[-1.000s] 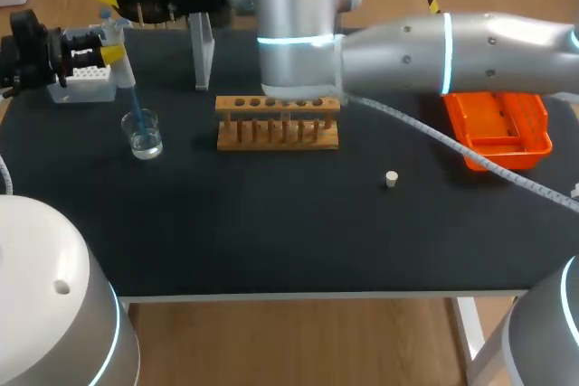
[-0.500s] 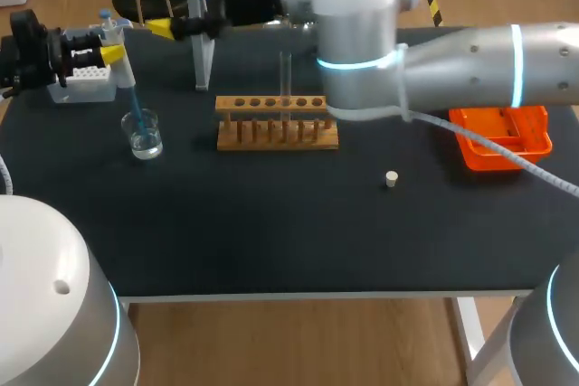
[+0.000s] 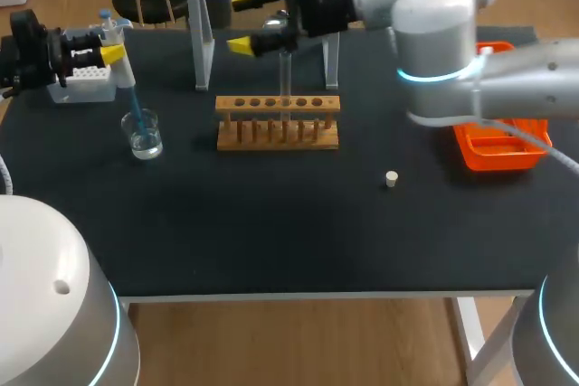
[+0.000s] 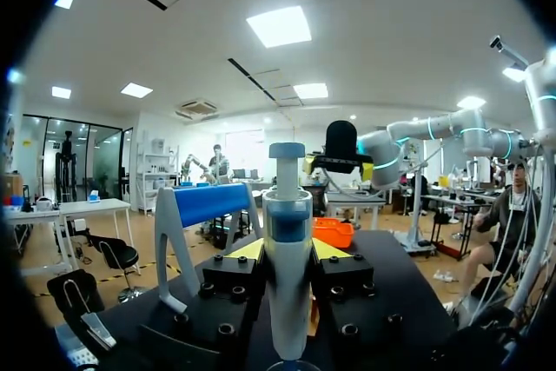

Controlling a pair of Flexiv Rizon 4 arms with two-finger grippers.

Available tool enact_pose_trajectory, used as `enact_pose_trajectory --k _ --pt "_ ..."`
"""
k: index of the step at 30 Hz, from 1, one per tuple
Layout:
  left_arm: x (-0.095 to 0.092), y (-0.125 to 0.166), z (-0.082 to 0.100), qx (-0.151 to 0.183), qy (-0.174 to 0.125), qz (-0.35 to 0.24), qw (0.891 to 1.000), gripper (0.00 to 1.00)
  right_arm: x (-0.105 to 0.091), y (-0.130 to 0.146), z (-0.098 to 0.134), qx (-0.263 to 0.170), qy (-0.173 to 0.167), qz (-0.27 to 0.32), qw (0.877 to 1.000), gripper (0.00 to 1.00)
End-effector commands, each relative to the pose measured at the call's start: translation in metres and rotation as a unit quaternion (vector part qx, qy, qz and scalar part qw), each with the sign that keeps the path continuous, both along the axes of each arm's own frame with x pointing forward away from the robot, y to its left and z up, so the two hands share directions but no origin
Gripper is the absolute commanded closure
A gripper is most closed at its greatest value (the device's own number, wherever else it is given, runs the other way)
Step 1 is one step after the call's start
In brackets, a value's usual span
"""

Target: Invert the test tube, pick up the pipette, mount the tip to pipette, aspirate from beaker and dispense into the tube, eject the tip, return the pipette, and cap with the stopper.

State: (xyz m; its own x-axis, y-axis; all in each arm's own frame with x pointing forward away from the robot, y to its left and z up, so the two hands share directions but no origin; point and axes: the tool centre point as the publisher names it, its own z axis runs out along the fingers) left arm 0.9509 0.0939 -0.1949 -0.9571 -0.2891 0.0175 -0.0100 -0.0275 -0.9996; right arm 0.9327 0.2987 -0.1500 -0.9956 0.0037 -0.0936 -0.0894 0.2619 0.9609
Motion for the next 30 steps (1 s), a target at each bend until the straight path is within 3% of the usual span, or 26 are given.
enact_pose_trajectory --k 1,11,30 --pt "0.001 0.001 0.0 0.0 0.0 -0.002 1.0 1.0 0.005 -0.061 0.0 -0.003 0.001 0.002 1.0 0.0" --pt "0.001 0.001 0.0 0.0 0.0 -0.002 1.0 1.0 0.021 -0.091 -0.037 -0.006 -0.002 0.0 1.0 0.0" --pt "0.001 0.001 0.0 0.0 0.0 -0.002 1.0 1.0 0.029 -0.09 -0.11 -0.032 0.015 0.02 0.999 0.0"
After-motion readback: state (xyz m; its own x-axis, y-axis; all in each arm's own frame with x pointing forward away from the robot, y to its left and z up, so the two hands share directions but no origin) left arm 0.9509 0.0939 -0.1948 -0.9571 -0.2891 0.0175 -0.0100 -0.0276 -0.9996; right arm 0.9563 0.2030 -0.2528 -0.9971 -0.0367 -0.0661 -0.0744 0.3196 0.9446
